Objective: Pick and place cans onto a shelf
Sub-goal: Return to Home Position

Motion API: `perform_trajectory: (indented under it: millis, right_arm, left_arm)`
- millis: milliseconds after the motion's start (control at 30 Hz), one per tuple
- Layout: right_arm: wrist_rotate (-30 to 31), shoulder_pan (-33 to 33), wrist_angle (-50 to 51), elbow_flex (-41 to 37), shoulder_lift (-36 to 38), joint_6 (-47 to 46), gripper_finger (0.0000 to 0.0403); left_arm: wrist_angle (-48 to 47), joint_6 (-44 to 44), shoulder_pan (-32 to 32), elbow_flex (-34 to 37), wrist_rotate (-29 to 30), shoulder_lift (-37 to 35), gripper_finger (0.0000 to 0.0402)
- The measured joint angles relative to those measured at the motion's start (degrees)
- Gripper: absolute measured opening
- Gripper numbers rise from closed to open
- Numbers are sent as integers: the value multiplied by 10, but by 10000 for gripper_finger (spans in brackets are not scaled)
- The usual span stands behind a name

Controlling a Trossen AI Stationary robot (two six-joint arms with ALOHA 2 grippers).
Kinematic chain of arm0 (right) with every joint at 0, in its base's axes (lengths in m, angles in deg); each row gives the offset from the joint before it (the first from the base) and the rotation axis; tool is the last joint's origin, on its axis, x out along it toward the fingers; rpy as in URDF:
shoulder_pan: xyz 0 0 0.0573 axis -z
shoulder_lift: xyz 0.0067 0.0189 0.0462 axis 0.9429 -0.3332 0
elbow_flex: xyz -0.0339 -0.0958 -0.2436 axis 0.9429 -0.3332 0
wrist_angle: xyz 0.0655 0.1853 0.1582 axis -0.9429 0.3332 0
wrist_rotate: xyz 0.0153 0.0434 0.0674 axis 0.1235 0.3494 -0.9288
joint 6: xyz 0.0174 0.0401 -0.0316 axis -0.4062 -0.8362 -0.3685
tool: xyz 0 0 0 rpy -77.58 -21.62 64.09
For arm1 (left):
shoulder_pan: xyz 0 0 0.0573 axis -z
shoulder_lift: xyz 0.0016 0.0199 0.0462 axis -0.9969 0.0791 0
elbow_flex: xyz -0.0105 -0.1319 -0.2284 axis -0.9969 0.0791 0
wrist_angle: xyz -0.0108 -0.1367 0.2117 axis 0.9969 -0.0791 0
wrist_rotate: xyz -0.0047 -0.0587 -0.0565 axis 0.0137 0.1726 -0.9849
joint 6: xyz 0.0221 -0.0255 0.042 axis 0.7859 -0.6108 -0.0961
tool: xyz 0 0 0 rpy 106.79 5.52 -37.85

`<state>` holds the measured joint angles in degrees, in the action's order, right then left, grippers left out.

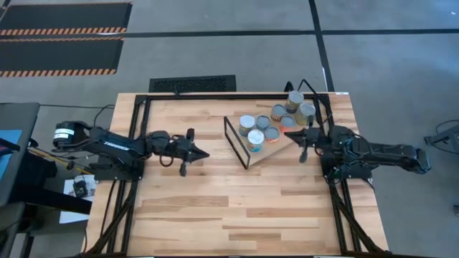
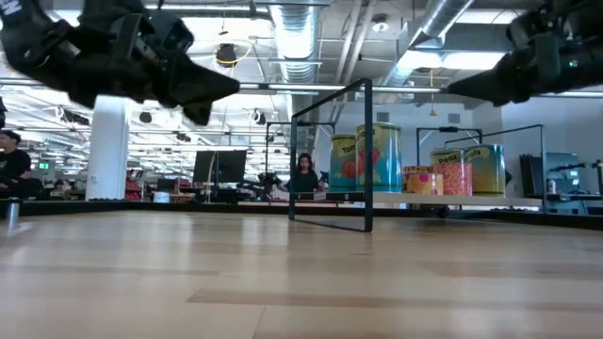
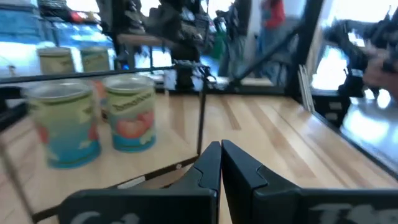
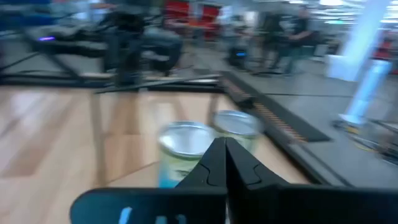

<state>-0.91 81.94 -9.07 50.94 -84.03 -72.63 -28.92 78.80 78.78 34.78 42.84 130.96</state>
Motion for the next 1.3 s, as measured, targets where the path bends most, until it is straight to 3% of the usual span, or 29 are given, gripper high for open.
perform_trajectory:
  millis: [100, 233, 467, 633, 1133, 1300]
  right_arm:
    - [46, 0, -5, -28, 44, -12, 9]
    - [53, -1, -50, -76, 105, -22, 7]
    - [58, -1, 9, -82, 166, -11, 7]
    - [68, -1, 22, -82, 166, -25, 7]
    - [70, 1, 29, -82, 166, -13, 5]
    - [71, 1, 29, -82, 165, -13, 5]
  left_arm:
    - [89, -23, -10, 45, 14, 0, 0]
    - [154, -48, -29, 91, 17, -5, 0]
    - [152, -61, -62, 138, 16, -52, 0]
    - [41, -63, -67, 139, 27, -127, 0]
    - [-327, -48, 29, 140, 256, -458, 0]
    - [-443, -59, 41, 140, 283, -571, 0]
